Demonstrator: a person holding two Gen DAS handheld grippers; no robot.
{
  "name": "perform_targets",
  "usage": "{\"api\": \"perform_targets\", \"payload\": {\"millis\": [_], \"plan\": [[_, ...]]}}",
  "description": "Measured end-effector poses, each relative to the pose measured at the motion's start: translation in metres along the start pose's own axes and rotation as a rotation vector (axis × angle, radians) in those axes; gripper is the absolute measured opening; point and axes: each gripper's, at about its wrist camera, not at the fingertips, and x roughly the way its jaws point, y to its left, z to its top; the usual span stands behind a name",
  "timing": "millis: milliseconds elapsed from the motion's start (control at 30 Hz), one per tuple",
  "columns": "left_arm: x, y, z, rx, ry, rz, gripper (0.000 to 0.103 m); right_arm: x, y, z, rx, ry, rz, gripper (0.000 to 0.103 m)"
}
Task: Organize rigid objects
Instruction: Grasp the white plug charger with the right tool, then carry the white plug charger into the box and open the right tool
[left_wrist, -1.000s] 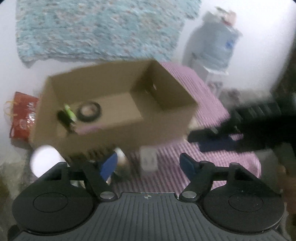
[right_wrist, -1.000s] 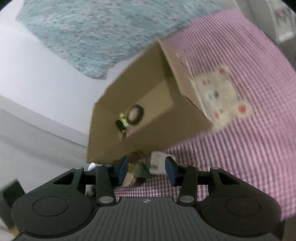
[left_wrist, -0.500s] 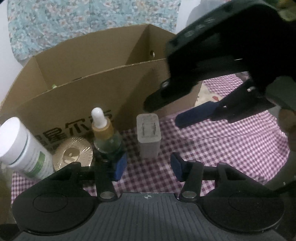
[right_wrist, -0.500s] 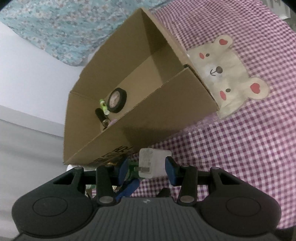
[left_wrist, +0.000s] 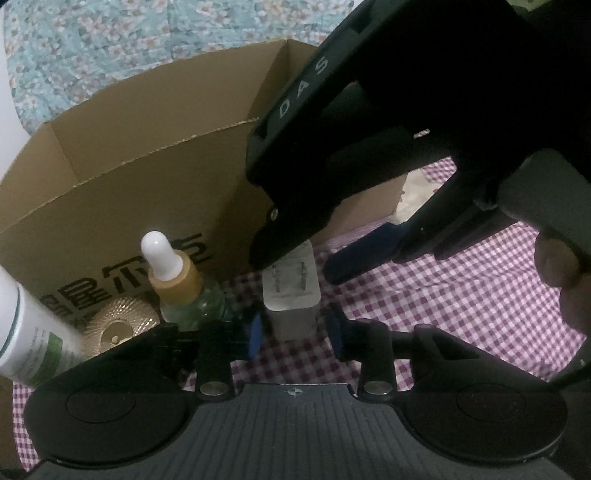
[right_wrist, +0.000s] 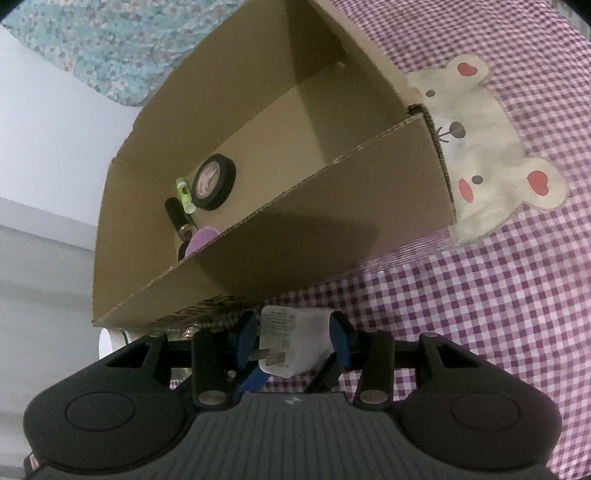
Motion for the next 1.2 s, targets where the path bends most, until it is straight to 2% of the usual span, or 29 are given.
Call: {"api": "perform_targets", "payload": {"millis": [67,133,433,567,700,900,1033,1200], "plan": [[0.0,-0.001,0.001,0.003,-0.004,0.015,0.027,0.004,0.0,0.001,-0.003,0.004,0.001,0.046],[0.0,-0.003,0.001,0.009,-0.006,0.012,0.027,0.005,-0.002,0.001,0.005,0.008,0.011,0.041],[-0.025,-0.024,-0.002,0.068,-0.042,0.007,0.026,-0.02,-0.009,-0.01,0.018,-0.03,0.035,0.04],[-0.053,-0.033,0.001,0.081,-0.098,0.008,0.026,-0.048,-0.002,-0.022,-0.006,-0.067,0.051,0.041],[-0.083,-0.038,0.011,0.098,-0.177,0.041,0.027,-0.083,0.012,-0.03,-0.059,-0.118,0.084,0.041],[-0.113,-0.029,0.041,0.078,-0.259,0.101,0.027,-0.122,0.054,-0.017,-0.176,-0.204,0.138,0.041],[-0.111,-0.014,0.056,0.048,-0.258,0.128,0.027,-0.122,0.076,0.004,-0.234,-0.207,0.154,0.041],[-0.088,0.015,0.077,-0.042,-0.171,0.109,0.027,-0.088,0.087,0.043,-0.237,-0.135,0.172,0.041]]}}
